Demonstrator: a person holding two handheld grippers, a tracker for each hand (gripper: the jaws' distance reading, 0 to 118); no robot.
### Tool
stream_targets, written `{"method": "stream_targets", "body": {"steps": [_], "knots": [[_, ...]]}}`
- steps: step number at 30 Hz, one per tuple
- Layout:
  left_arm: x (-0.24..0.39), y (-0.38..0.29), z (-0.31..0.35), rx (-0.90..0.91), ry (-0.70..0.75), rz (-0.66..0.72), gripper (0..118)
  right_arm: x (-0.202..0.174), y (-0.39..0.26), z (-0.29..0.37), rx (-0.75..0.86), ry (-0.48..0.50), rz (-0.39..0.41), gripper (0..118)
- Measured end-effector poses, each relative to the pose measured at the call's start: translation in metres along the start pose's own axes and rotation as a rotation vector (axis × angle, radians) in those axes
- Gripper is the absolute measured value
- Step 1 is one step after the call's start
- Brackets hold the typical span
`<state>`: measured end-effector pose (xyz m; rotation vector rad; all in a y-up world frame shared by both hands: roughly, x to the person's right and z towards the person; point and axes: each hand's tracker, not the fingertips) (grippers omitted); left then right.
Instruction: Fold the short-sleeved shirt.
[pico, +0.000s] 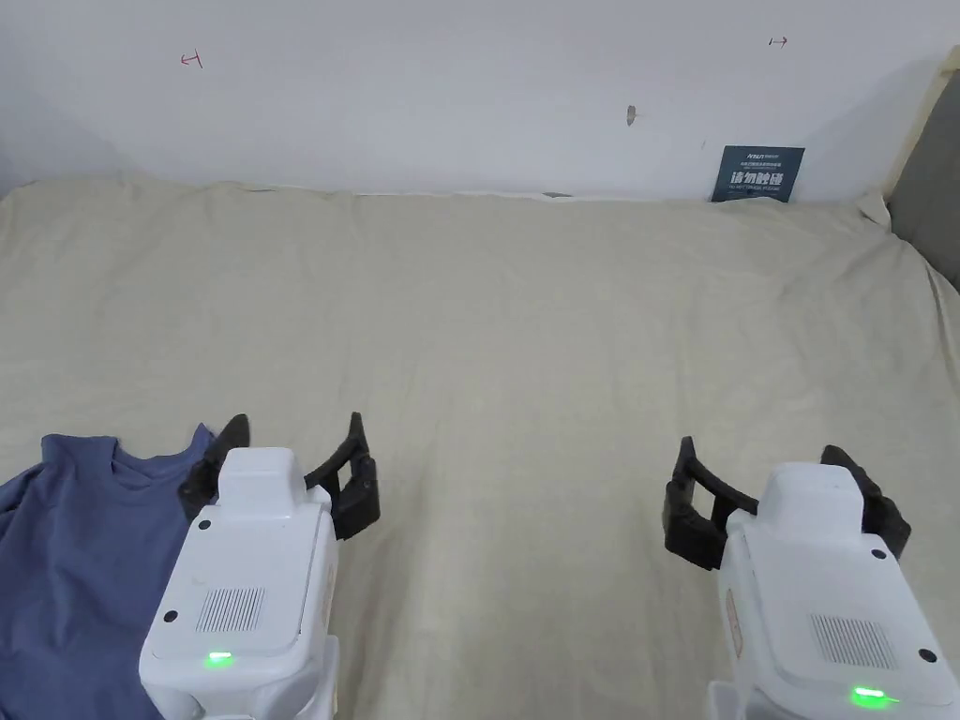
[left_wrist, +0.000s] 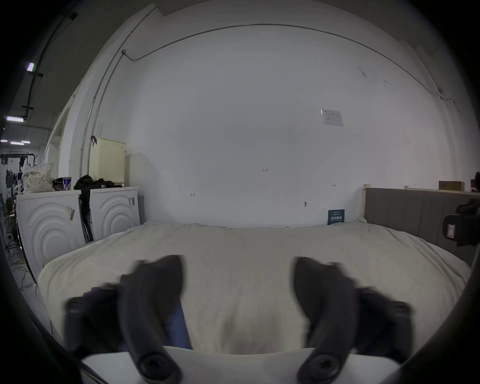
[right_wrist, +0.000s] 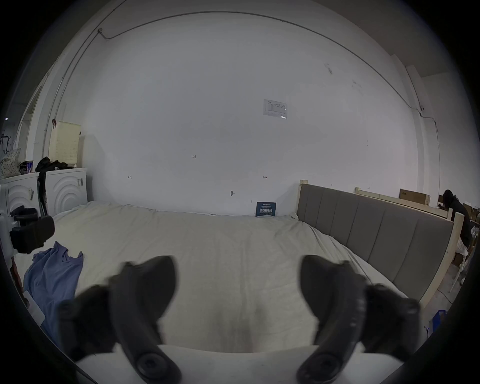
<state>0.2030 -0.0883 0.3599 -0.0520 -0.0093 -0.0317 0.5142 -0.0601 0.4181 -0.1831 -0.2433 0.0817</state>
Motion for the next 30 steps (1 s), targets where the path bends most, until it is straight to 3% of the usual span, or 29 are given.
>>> {"method": "stream_targets", "body": {"steps": [1,2,3,4,10,15,30], "knots": [[-0.001,0.001,0.000,-0.006,-0.014,0.012,68,0.000,0.000,0.001,0.000,0.005,0.000,81],[-0.002,0.001,-0.001,-0.012,-0.020,0.016,39,0.000,0.001,0.001,0.002,0.009,0.001,59],[-0.001,0.003,-0.002,-0.024,-0.021,0.013,3,-0.001,0.001,0.001,-0.001,0.010,0.005,19],[-0.002,0.003,-0.002,-0.032,-0.009,0.002,1,-0.001,0.002,0.001,-0.005,0.011,0.009,1],[-0.011,0.004,-0.001,-0.030,-0.011,0.008,0,-0.003,0.006,0.003,-0.002,0.018,0.006,1],[-0.034,0.003,0.002,-0.035,0.046,-0.003,0,-0.024,0.013,-0.008,0.000,0.082,-0.002,1],[-0.183,0.004,0.063,-0.064,0.410,-0.029,0,-0.184,0.032,-0.021,0.049,0.486,0.023,1]]}}
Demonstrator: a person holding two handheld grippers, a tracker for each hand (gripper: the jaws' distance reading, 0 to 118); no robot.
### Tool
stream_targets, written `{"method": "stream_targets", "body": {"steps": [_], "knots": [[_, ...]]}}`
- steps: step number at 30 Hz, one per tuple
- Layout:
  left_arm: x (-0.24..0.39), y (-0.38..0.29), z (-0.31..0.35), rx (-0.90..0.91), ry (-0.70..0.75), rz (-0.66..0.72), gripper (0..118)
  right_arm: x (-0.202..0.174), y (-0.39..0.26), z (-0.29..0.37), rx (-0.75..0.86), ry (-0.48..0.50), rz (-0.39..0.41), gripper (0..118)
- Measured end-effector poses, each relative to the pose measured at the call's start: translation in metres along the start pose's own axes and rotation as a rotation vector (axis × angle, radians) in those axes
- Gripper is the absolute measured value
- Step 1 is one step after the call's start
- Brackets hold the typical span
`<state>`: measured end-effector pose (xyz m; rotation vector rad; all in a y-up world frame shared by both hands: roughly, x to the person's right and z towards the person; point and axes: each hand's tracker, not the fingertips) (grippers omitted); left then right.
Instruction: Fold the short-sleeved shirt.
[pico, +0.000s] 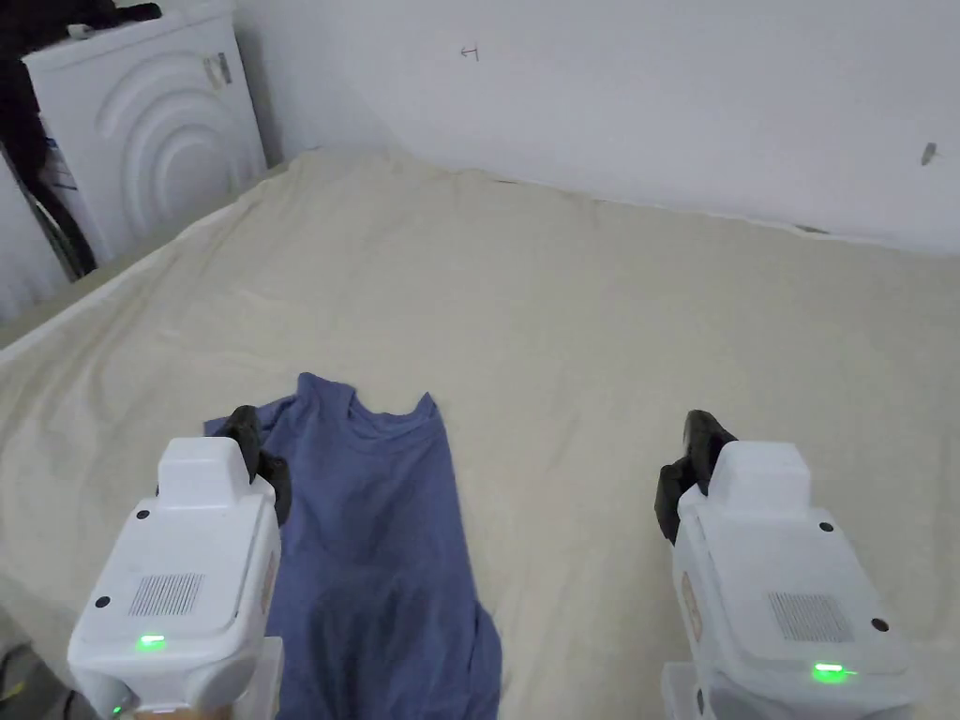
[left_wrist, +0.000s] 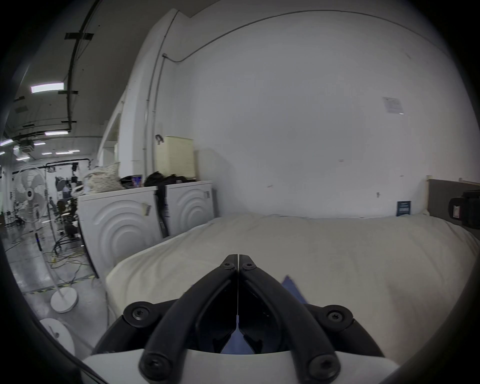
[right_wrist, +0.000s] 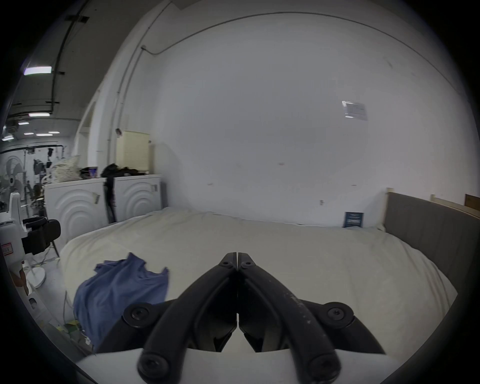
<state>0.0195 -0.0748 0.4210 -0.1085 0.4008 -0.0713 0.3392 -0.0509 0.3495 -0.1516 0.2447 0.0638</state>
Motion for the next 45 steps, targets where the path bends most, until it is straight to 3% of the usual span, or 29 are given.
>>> {"method": "stream_targets", "body": {"steps": [7,12,20,22,23,24,25,27,29,35,36,38,40,41,43,45], "knots": [[-0.057,-0.009,0.013,-0.036,0.103,0.009,0,-0.056,-0.001,-0.014,-0.006,0.115,0.006,1],[-0.073,-0.015,0.015,-0.065,0.125,0.019,0,-0.073,-0.001,-0.015,-0.008,0.152,0.018,1],[-0.059,-0.031,-0.027,-0.337,-0.065,0.094,5,-0.062,-0.003,-0.011,-0.019,0.141,0.047,1],[-0.050,-0.038,-0.046,-0.440,-0.131,0.109,30,-0.055,-0.004,-0.010,-0.021,0.124,0.055,1],[-0.043,-0.042,-0.056,-0.486,-0.156,0.125,48,-0.050,-0.005,-0.010,-0.025,0.109,0.060,1],[-0.037,-0.046,-0.066,-0.556,-0.182,0.134,78,-0.046,-0.006,-0.010,-0.028,0.099,0.059,1],[-0.030,-0.052,-0.077,-0.607,-0.191,0.134,97,-0.041,-0.007,-0.010,-0.033,0.088,0.057,1],[-0.018,-0.065,-0.099,-0.714,-0.191,0.143,106,-0.032,-0.009,-0.011,-0.047,0.067,0.056,1],[-0.007,-0.079,-0.114,-0.709,-0.179,0.151,113,-0.022,-0.012,-0.010,-0.058,0.041,0.061,1],[0.021,-0.118,-0.164,-0.854,-0.153,0.083,111,0.006,-0.022,-0.010,-0.097,-0.037,0.073,1],[0.024,-0.123,-0.169,-0.869,-0.147,0.075,104,0.010,-0.024,-0.009,-0.104,-0.048,0.073,1],[0.031,-0.132,-0.174,-0.912,-0.139,0.053,74,0.019,-0.027,-0.009,-0.117,-0.068,0.072,1],[0.037,-0.130,-0.166,-0.860,-0.118,0.031,66,0.026,-0.031,-0.009,-0.128,-0.086,0.069,1],[0.039,-0.128,-0.162,-0.859,-0.144,0.020,53,0.029,-0.032,-0.009,-0.134,-0.092,0.066,1],[0.043,-0.125,-0.158,-0.840,-0.204,0.002,10,0.034,-0.033,-0.009,-0.139,-0.101,0.054,1],[0.045,-0.125,-0.157,-0.841,-0.188,-0.027,5,0.037,-0.033,-0.008,-0.143,-0.104,0.041,1]]}}
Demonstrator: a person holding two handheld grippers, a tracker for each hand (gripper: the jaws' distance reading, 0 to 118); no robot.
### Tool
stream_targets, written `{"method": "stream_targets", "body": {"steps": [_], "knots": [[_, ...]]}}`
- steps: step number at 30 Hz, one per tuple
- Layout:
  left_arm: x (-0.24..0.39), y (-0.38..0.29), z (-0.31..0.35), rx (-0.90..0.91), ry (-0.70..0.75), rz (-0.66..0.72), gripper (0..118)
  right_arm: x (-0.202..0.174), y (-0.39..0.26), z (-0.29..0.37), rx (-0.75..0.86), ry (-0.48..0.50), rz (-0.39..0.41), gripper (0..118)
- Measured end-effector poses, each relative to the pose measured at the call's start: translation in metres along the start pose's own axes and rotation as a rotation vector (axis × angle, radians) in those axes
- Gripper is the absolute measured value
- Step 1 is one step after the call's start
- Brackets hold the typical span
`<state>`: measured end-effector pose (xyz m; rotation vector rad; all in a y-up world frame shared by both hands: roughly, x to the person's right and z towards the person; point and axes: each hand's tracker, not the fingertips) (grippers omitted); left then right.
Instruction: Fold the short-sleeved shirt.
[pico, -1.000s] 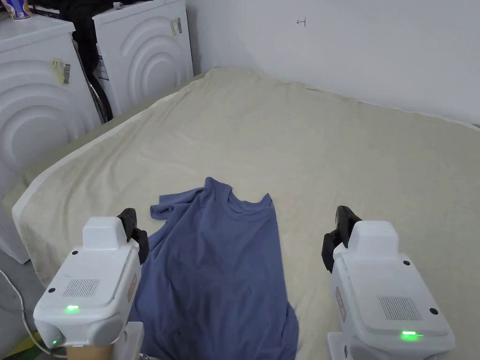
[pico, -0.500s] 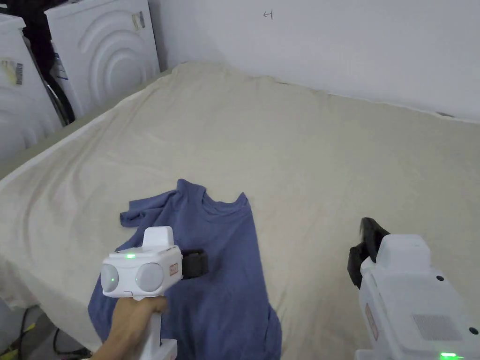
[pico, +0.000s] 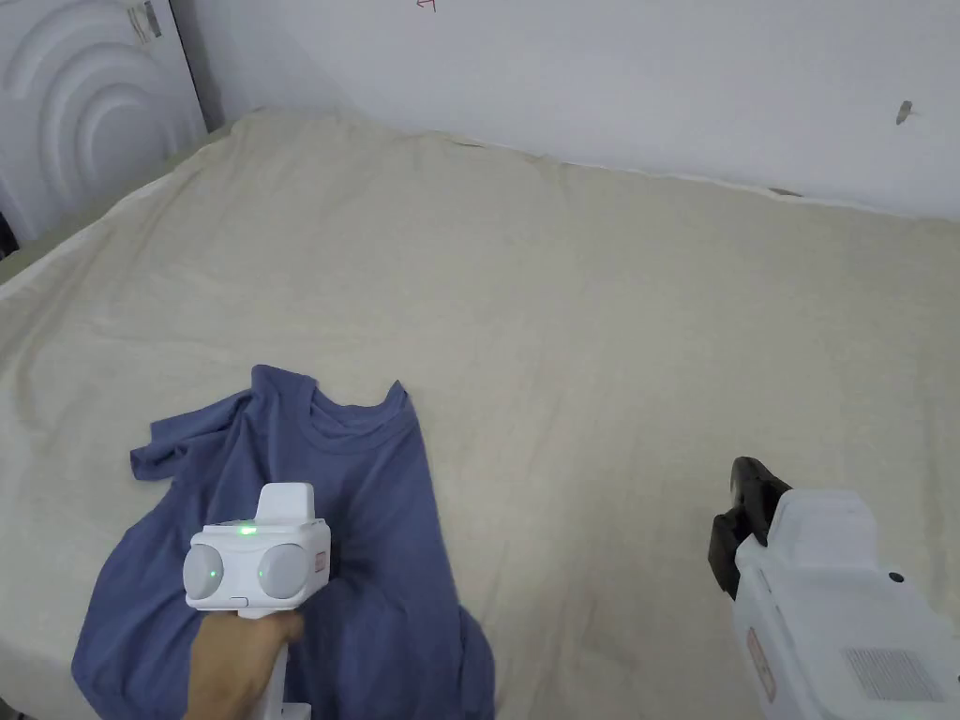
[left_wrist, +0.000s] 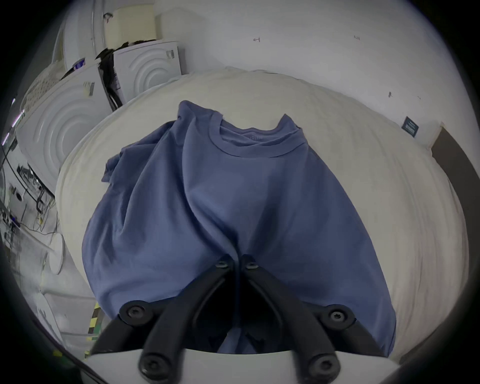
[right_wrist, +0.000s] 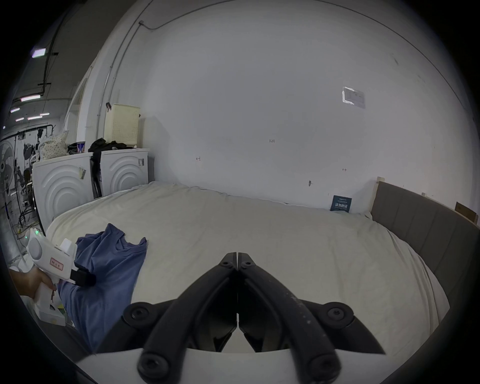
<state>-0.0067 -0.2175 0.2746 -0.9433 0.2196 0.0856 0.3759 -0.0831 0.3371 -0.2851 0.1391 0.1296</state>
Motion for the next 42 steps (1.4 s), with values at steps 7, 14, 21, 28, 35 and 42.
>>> {"method": "stream_targets", "body": {"steps": [7,14,21,28,35,42], "knots": [[-0.007,0.013,0.059,0.127,-0.165,0.084,4,0.013,0.000,0.014,0.021,-0.007,-0.034,1],[0.053,0.055,0.164,0.331,-0.408,0.013,4,0.039,-0.001,0.036,0.044,-0.039,-0.066,1],[0.158,0.126,0.243,0.474,-0.656,-0.164,4,0.082,-0.002,0.064,0.082,-0.127,-0.097,1],[0.272,0.145,0.286,0.559,-0.764,-0.369,3,0.132,-0.003,0.092,0.111,-0.248,-0.114,1],[0.354,0.104,0.250,0.412,-0.823,-0.507,4,0.171,-0.015,0.112,0.096,-0.343,-0.130,1],[0.390,0.024,0.147,0.095,-0.791,-0.579,4,0.186,-0.031,0.115,0.058,-0.383,-0.156,1]]}}
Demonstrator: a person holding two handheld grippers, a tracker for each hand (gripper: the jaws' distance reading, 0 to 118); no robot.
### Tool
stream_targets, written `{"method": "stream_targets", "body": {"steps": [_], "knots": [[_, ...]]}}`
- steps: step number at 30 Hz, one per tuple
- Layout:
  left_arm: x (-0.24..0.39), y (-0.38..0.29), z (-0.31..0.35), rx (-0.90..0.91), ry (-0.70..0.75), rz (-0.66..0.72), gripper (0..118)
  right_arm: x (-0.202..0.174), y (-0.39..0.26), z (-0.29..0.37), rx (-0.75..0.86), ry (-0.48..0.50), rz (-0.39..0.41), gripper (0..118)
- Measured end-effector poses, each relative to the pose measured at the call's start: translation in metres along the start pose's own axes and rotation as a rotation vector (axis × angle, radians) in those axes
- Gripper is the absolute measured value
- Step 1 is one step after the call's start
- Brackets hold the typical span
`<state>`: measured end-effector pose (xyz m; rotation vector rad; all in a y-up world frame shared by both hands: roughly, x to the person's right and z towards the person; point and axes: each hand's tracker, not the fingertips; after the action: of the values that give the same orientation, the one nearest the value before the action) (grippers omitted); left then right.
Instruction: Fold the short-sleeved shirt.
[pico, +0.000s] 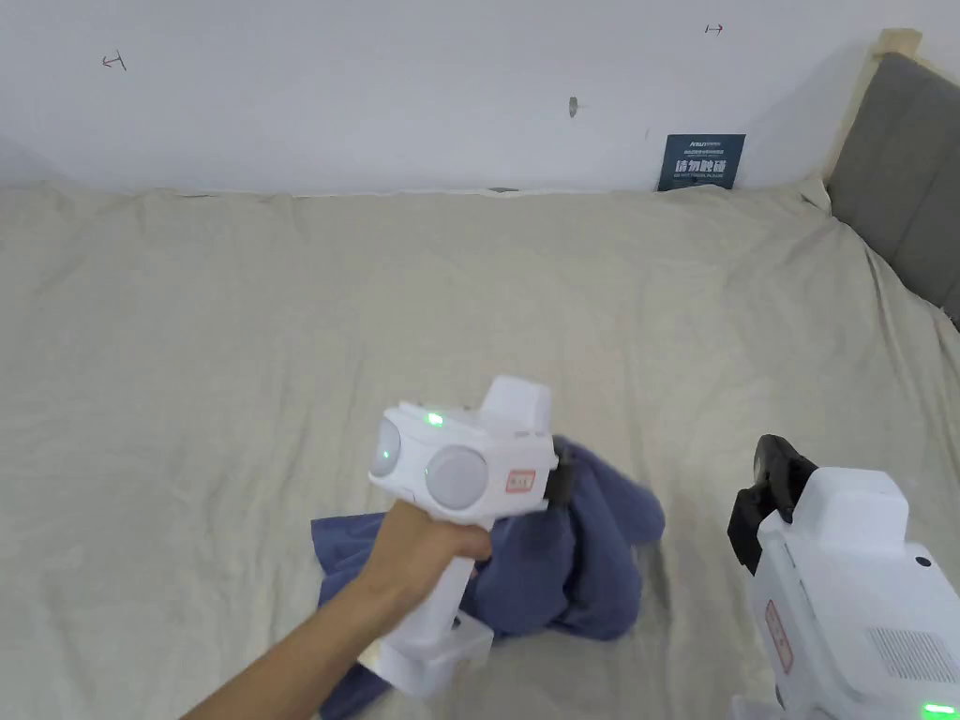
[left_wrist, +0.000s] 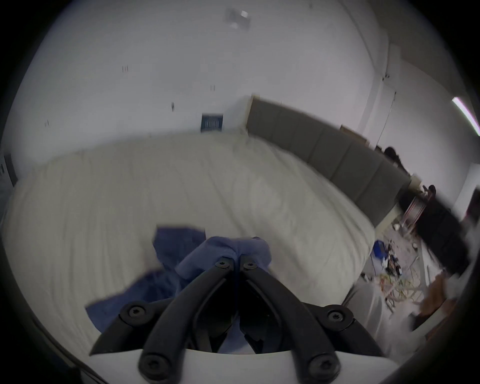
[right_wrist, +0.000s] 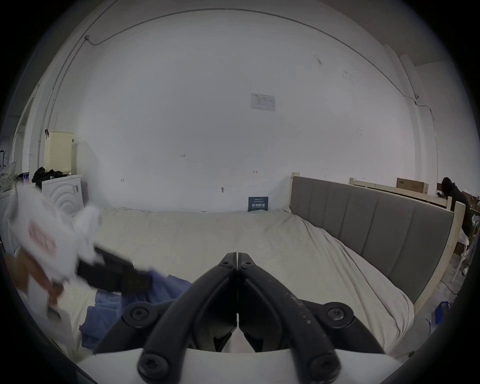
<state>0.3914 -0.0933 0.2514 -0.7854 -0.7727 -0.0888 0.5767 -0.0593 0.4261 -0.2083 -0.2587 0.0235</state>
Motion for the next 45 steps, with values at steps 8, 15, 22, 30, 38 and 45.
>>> {"method": "stream_targets", "body": {"steps": [8,15,22,30,38,45], "knots": [[-0.014,-0.079,-0.091,-0.312,0.168,-0.017,4,-0.002,-0.012,-0.004,-0.049,0.007,0.009,1],[-0.008,-0.058,-0.048,-0.140,0.142,0.059,112,-0.004,-0.009,-0.003,-0.050,0.009,0.009,1],[-0.015,-0.016,0.057,0.216,0.215,0.087,111,-0.010,0.014,0.006,0.011,0.011,0.018,1],[-0.041,-0.012,0.164,0.590,0.440,0.045,108,-0.020,0.043,0.014,0.100,0.010,0.003,1],[-0.065,-0.042,0.195,0.710,0.597,0.027,17,-0.031,0.057,0.017,0.152,0.031,0.009,1],[-0.075,-0.056,0.193,0.637,0.605,0.026,0,-0.037,0.058,0.018,0.151,0.049,0.012,1]]}}
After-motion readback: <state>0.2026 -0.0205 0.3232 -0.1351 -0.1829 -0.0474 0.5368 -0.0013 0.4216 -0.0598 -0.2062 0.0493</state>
